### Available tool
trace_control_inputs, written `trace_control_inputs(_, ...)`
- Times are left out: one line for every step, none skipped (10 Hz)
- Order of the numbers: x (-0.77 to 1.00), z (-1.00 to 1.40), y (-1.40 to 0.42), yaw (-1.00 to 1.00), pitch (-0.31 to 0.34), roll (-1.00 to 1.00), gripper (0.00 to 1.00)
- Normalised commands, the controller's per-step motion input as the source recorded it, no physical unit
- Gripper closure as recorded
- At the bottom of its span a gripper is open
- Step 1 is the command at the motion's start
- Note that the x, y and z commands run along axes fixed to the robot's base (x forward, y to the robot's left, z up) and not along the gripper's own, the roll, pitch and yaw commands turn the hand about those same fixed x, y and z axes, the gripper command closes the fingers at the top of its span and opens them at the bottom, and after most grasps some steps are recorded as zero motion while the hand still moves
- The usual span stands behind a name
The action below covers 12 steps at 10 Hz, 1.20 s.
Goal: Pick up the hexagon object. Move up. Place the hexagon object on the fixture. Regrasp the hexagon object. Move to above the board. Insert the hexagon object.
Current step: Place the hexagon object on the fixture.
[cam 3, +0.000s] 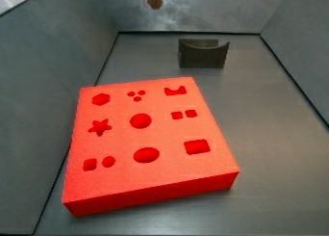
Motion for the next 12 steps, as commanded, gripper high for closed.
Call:
trace_control_inputs(1.00, -0.26, -0.46, -1.00, 0.131, -0.07, 1.00)
trace_control_inputs(1.00, -0.23, -0.41, -0.76, 0.118, -0.05, 1.00)
trace_control_inputs(1.00, -0.21, -0.36, -0.52, 0.107, -0.03, 1.00)
trace_control_inputs(1.00, -0.18, -0.30, -0.29, 0.100, -0.01, 1.00)
trace_control_inputs(1.00, -0.16, -0.26, -0.19, 0.099, 0.01, 1.00)
trace_control_inputs(1.00, -0.15, -0.23, -0.15, 0.098, 0.02, 1.00)
trace_control_inputs(1.00, -0.11, -0.16, -0.07, 0.103, 0.04, 1.00)
trace_control_inputs(1.00, -0.10, -0.13, -0.05, 0.105, 0.05, 1.00)
trace_control_inputs(1.00, -0.07, -0.09, -0.03, 0.115, 0.06, 1.00)
trace_control_inputs(0.95, 1.00, 0.36, 0.02, -0.064, -1.00, 1.00)
trace_control_inputs(0.85, 1.00, 0.37, 0.02, -0.046, -1.00, 1.00)
trace_control_inputs(0.76, 0.90, 0.31, 0.01, -0.035, -1.00, 1.00)
